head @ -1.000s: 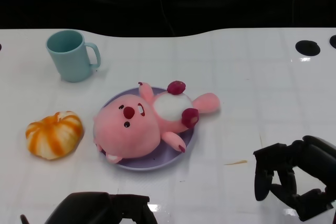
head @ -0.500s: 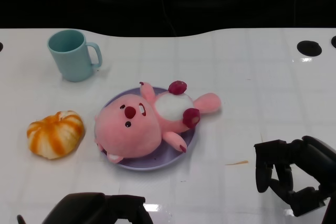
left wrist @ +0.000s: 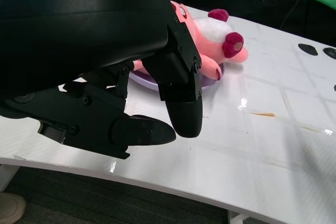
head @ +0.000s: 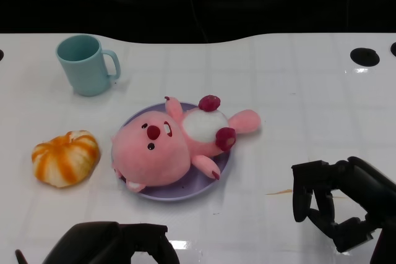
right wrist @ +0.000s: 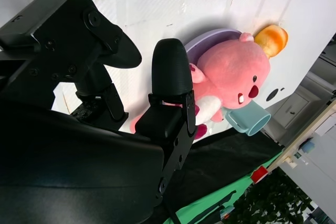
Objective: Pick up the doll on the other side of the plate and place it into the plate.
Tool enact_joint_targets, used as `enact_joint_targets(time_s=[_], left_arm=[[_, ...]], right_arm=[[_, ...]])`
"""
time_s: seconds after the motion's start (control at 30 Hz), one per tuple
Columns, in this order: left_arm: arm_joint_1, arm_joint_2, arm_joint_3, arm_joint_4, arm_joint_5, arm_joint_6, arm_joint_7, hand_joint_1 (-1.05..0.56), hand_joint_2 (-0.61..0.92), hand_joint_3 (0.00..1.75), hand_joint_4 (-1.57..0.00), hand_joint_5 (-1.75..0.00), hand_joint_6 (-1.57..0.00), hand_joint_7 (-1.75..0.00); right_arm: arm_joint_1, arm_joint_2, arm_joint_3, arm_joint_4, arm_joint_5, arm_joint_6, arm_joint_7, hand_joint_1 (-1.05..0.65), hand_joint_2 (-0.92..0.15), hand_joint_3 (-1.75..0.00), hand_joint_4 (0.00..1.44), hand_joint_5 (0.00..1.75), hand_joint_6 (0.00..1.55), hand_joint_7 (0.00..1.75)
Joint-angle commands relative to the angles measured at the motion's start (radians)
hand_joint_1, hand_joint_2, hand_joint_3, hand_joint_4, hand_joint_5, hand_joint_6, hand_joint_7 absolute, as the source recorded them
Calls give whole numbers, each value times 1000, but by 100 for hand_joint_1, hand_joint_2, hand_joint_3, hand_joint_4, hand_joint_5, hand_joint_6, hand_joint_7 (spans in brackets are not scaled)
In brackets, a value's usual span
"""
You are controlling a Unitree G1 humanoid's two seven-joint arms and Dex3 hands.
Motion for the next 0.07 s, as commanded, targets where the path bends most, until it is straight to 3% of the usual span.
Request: enact_joint_targets(time_s=[0.03, 0.07], left_arm=[[-7, 10, 8, 7, -8, -3, 1, -26, 92, 36, -64, -157, -78, -80], [-7, 9, 8, 6, -8, -1, 0, -26, 92, 36, -64, -157, -79, -80]], right_arm=[[-8, -2, 2, 5, 5, 2, 2, 0, -28, -138, 89, 175, 80, 145], [-8, -2, 1, 8, 6, 1, 1, 0, -28, -138, 89, 175, 80, 145]])
